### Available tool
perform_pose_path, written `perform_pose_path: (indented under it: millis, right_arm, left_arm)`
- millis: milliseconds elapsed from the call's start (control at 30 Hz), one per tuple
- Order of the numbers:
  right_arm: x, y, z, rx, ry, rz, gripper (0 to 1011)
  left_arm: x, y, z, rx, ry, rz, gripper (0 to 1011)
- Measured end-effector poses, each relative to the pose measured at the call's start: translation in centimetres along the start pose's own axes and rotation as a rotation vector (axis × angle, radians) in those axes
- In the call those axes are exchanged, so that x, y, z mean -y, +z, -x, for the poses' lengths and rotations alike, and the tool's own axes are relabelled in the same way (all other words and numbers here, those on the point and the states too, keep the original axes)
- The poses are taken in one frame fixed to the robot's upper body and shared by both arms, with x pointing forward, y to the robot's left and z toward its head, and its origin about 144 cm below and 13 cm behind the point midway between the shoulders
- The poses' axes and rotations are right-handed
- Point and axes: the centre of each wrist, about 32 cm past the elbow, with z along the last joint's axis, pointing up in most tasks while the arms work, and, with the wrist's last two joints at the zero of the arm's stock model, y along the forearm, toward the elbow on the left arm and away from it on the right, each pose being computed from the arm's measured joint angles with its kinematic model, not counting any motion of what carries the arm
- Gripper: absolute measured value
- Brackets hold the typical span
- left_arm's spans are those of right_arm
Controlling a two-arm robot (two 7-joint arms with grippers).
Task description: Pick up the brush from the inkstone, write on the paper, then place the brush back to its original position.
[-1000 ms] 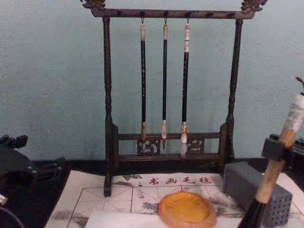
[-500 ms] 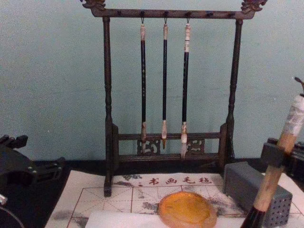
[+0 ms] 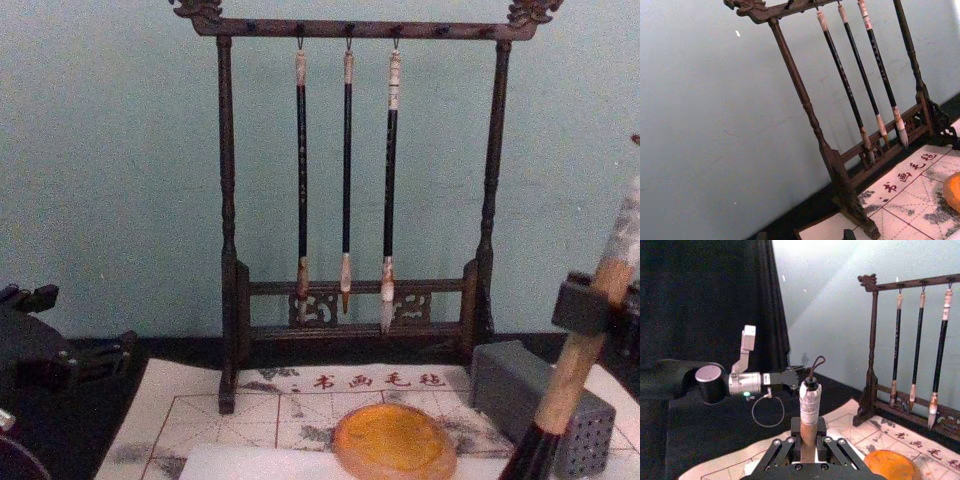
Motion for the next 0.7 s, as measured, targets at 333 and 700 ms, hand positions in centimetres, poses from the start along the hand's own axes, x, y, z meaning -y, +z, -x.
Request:
perform_pose_path:
  millis: [333, 700]
  right_arm:
    - [-0.4, 0.5, -0.8, 0.007, -0.038, -0.038, 194]
    - [-1.6, 0.6, -2.4, -0.027, -0.107, -0.099, 194]
  left_arm:
    - [0.0, 0.0, 0.0, 0.0, 0.0, 0.0, 1001]
    - [0.0, 0.0, 0.0, 0.0, 0.0, 0.0, 1001]
